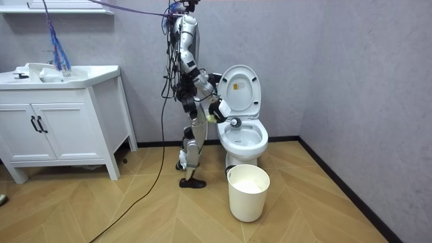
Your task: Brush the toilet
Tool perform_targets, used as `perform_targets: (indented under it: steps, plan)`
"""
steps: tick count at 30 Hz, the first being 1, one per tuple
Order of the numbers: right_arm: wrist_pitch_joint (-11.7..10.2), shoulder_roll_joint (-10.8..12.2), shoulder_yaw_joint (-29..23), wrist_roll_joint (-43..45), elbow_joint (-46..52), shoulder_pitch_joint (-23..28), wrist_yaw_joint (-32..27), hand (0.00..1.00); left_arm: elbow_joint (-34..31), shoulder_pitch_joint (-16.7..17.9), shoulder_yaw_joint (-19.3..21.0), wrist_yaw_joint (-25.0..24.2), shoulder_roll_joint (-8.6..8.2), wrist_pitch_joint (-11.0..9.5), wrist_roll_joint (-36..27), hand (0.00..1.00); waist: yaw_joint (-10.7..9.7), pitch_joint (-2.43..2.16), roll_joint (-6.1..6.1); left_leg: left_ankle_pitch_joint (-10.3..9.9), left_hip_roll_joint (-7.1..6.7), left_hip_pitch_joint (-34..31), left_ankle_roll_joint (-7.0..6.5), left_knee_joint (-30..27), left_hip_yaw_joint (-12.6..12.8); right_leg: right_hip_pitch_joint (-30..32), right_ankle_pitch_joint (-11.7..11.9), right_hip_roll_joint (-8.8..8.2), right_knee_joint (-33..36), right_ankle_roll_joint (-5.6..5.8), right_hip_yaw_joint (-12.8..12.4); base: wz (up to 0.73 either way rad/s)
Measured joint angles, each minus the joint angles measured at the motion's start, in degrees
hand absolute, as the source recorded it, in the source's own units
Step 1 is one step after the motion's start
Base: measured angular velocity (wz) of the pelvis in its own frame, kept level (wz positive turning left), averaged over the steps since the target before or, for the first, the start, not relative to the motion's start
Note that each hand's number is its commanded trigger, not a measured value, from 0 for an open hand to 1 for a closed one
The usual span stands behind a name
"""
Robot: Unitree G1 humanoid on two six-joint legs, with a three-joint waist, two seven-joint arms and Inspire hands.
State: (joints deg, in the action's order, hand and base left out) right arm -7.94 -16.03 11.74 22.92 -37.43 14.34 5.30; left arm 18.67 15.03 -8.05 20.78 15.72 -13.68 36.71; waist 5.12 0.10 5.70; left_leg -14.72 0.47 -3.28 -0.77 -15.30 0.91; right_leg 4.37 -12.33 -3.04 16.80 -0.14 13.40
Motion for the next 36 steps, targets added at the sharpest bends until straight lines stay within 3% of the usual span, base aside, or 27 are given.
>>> perform_targets:
  steps: [4,13,21,24,28,30,36]
  plan:
    - [1.34,0.00,0.09,-0.01,0.12,-0.19,1.31,1.00,0.42,-0.14,-0.17,-0.03,1.04,0.20,0.01,0.00,0.00,-0.24,0.31,0.02,0.02,0.08,0.00,0.05,-0.02,0.01,0.07,0.14,-0.08,-0.08,-0.35,0.00]
    - [3.74,-0.03,0.09,0.39,2.02,-0.20,1.65,1.00,-0.60,0.74,-0.25,0.01,1.05,0.43,-0.01,0.00,0.04,-0.30,0.26,0.08,0.00,0.09,0.00,-0.20,-0.12,0.00,0.09,0.16,-0.25,-0.06,-0.39,0.00]
    - [3.85,-0.10,-0.07,0.39,2.27,1.35,1.63,1.00,-0.57,0.77,-0.05,0.02,1.01,0.58,0.57,0.00,0.02,-0.36,0.30,0.08,0.01,0.04,-0.01,-0.32,-0.08,-0.15,0.09,0.16,-0.39,-0.06,-0.24,0.00]
    - [4.14,-0.14,-0.08,0.44,1.91,2.19,1.04,1.00,-0.27,0.76,0.19,0.34,1.01,0.83,3.02,0.00,0.06,-0.38,0.25,0.08,0.07,0.03,0.00,-0.17,-0.01,-0.12,0.09,0.23,-0.47,-0.06,-0.27,0.00]
    - [6.62,-0.54,0.03,2.81,1.92,3.04,0.66,1.00,-0.14,0.96,0.00,1.49,1.02,1.82,5.98,0.00,0.07,-0.40,0.10,0.07,0.10,-0.06,0.00,-0.03,0.06,0.07,0.09,0.23,-0.46,-0.06,-0.27,0.00]
    - [6.85,-0.83,0.00,2.81,1.91,3.07,0.14,1.00,-0.09,1.00,0.00,2.21,1.02,2.51,7.69,0.00,0.02,-0.42,0.05,0.07,0.14,-0.28,0.00,-0.04,0.14,0.31,0.12,0.22,-0.45,-0.10,-0.23,0.00]
    - [6.78,-1.17,0.01,1.92,-5.26,-1.79,-1.39,1.00,0.51,-0.55,0.01,2.64,1.55,3.68,11.94,0.00,0.09,-0.39,0.05,0.07,0.11,-1.49,0.01,-1.05,-0.55,0.87,0.22,0.16,-0.25,-0.18,0.30,0.06]
